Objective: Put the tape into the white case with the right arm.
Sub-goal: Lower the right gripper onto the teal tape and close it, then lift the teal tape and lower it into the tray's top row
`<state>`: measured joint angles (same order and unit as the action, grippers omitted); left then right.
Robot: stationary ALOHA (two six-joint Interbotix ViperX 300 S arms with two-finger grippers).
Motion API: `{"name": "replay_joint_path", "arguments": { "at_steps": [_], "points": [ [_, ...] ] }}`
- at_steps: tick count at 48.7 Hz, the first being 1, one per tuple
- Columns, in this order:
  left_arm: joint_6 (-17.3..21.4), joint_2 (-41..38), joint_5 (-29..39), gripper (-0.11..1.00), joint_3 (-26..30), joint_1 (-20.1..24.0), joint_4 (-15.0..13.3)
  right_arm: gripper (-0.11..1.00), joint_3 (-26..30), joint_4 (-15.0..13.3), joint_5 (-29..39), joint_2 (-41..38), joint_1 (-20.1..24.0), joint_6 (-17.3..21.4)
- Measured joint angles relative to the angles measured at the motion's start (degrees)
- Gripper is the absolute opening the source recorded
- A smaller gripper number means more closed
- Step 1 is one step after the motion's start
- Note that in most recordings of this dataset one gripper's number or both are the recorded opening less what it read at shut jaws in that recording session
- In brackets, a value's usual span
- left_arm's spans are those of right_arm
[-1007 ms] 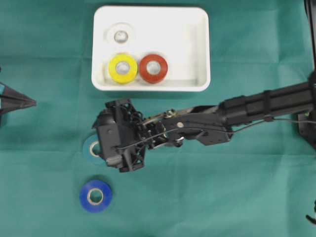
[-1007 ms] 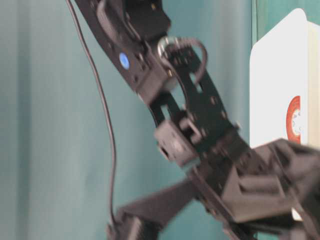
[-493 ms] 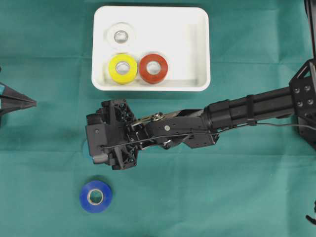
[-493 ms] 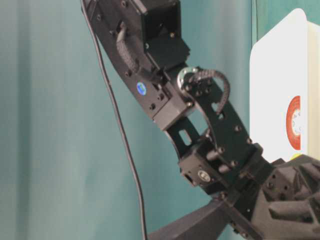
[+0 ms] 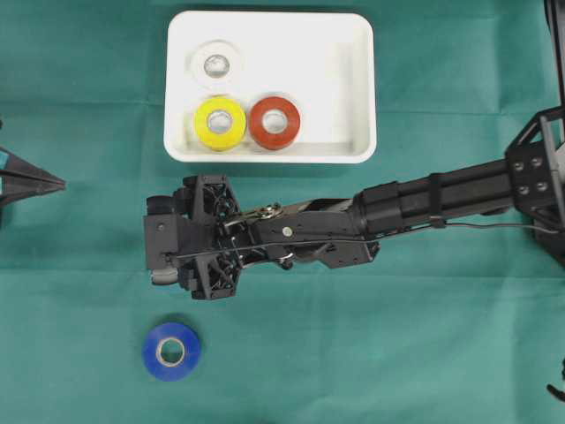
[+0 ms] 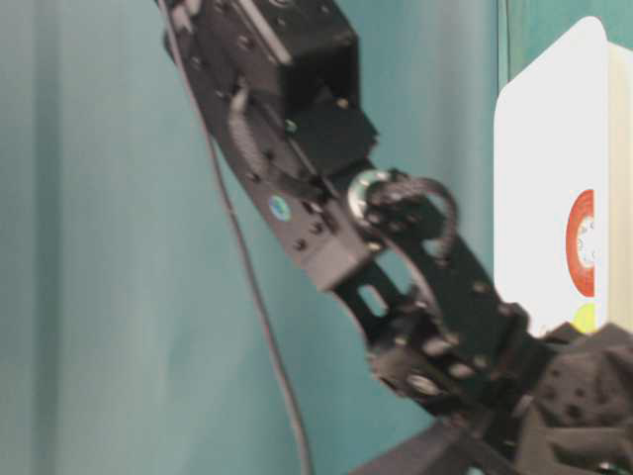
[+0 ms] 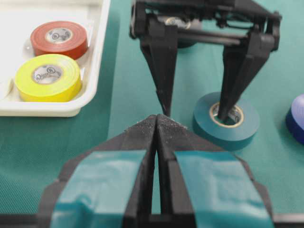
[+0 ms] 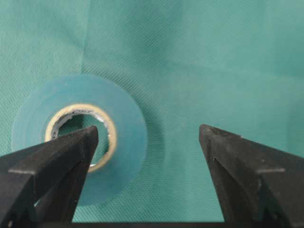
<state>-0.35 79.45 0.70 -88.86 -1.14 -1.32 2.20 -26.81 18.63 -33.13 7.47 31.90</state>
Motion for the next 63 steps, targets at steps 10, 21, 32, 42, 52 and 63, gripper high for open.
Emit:
{"name": "replay_joint_path", "arguments": {
  "at_steps": [10,21,32,42,52,63],
  "points": [
    [0.00,-0.09,0.00,0.00,0.00,0.00,0.00,0.57,1.93,0.00,0.09,-1.76,0.44,0.26],
    [0.00,-0.09,0.00,0.00,0.00,0.00,0.00,0.43,2.20,0.09,0.09,-2.02,0.53,0.18],
    [0.09,-0.09,0.00,0.00,0.00,0.00,0.00,0.02,2.20,0.00,0.26,-2.02,1.23,0.18],
    [0.00,0.00,0.00,0.00,0.00,0.00,0.00,0.02,2.29,0.09,1.49,-2.02,1.23,0.26],
    [0.09,-0.09,0.00,0.00,0.00,0.00,0.00,0.02,2.37,0.00,4.66,-1.41,1.41,0.00],
    [0.09,-0.09,-0.09,0.00,0.00,0.00,0.00,0.00,2.37,0.09,8.79,2.20,1.67,0.00]
  ]
}}
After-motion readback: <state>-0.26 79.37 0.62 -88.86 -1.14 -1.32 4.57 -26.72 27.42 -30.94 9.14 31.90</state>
